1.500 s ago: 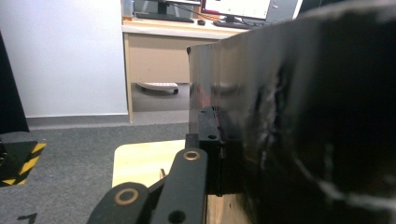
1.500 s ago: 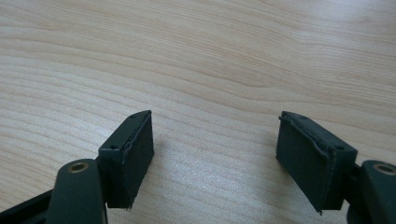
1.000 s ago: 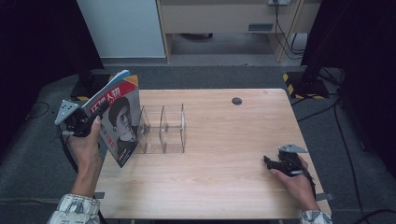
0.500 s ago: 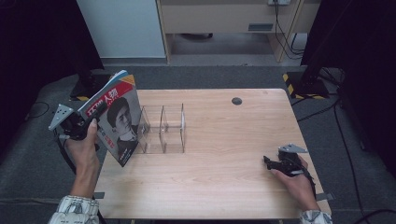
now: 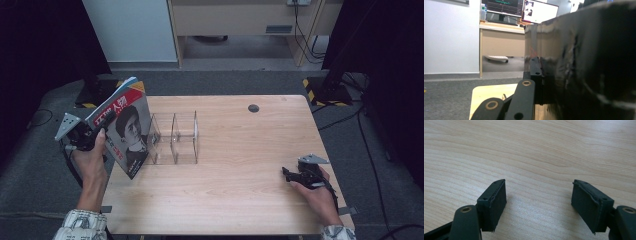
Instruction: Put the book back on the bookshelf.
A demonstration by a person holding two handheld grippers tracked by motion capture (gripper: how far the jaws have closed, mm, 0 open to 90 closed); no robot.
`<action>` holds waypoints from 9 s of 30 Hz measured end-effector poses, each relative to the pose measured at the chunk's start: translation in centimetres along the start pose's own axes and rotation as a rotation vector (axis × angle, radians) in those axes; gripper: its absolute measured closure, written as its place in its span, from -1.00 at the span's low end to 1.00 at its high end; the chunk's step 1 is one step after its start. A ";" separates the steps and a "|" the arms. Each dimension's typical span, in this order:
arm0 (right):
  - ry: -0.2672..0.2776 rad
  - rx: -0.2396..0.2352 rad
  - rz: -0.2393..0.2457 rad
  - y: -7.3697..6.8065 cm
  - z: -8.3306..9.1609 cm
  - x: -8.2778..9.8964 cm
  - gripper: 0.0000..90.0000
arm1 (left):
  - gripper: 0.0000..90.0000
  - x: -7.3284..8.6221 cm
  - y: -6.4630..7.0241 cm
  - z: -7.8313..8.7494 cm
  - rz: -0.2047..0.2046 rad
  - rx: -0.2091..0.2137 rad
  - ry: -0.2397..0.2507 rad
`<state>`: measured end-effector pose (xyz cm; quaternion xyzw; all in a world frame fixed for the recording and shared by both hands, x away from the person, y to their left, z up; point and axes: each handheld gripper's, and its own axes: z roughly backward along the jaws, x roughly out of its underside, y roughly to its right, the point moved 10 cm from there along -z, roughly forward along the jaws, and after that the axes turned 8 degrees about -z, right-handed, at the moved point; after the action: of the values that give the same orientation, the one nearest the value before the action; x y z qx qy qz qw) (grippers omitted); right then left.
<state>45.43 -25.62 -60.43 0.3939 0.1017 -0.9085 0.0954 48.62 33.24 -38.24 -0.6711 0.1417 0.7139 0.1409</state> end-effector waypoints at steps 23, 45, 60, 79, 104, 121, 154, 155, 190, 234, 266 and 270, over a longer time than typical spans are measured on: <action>0.001 -0.006 0.010 -0.1 0.0 0.0 -0.37 | 0.92 0.7 -0.1 0.2 0.009 -0.015 0.019; -0.001 -0.009 0.011 -0.2 0.1 0.1 -0.37 | 0.90 1.4 -1.0 0.3 0.041 -0.051 -0.013; -0.001 -0.009 0.006 -0.2 0.1 0.1 -0.37 | 0.81 1.4 -1.4 0.4 0.044 -0.061 -0.020; 0.001 -0.008 0.003 -0.2 0.1 0.1 -0.39 | 0.10 1.0 -2.2 0.6 0.028 -0.074 -0.043; -0.002 -0.011 0.000 -0.3 0.1 0.2 -0.40 | -0.82 2.9 -0.9 0.9 -0.019 -0.052 -0.122; -0.003 -0.014 0.006 -0.3 0.1 0.2 -0.41 | -0.90 3.8 -0.5 2.0 -0.046 -0.055 -0.146; -0.003 -0.014 0.009 -0.3 0.1 0.2 -0.41 | -0.89 5.3 0.8 4.2 -0.068 -0.035 -0.149; -0.002 -0.012 0.005 -0.3 0.1 0.2 -0.41 | -0.89 5.4 0.9 4.3 -0.061 -0.036 -0.153; -0.003 -0.014 0.006 -0.3 0.2 0.3 -0.42 | -0.88 10.4 2.3 6.9 -0.095 -0.013 -0.245; -0.004 -0.014 0.009 -0.3 0.2 0.3 -0.42 | -0.93 13.6 9.3 7.0 -0.186 0.162 -0.349; -0.005 -0.017 0.013 -0.3 0.3 0.3 -0.42 | -0.93 14.9 20.2 -2.6 -0.351 0.399 -0.479; -0.005 -0.017 0.013 -0.3 0.3 0.3 -0.43 | -0.93 15.0 21.7 -3.4 -0.346 0.431 -0.471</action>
<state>44.96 -25.43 -60.46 0.3914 0.1069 -0.9080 0.1048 42.39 12.12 -53.14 -0.4571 0.1368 0.7682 0.4268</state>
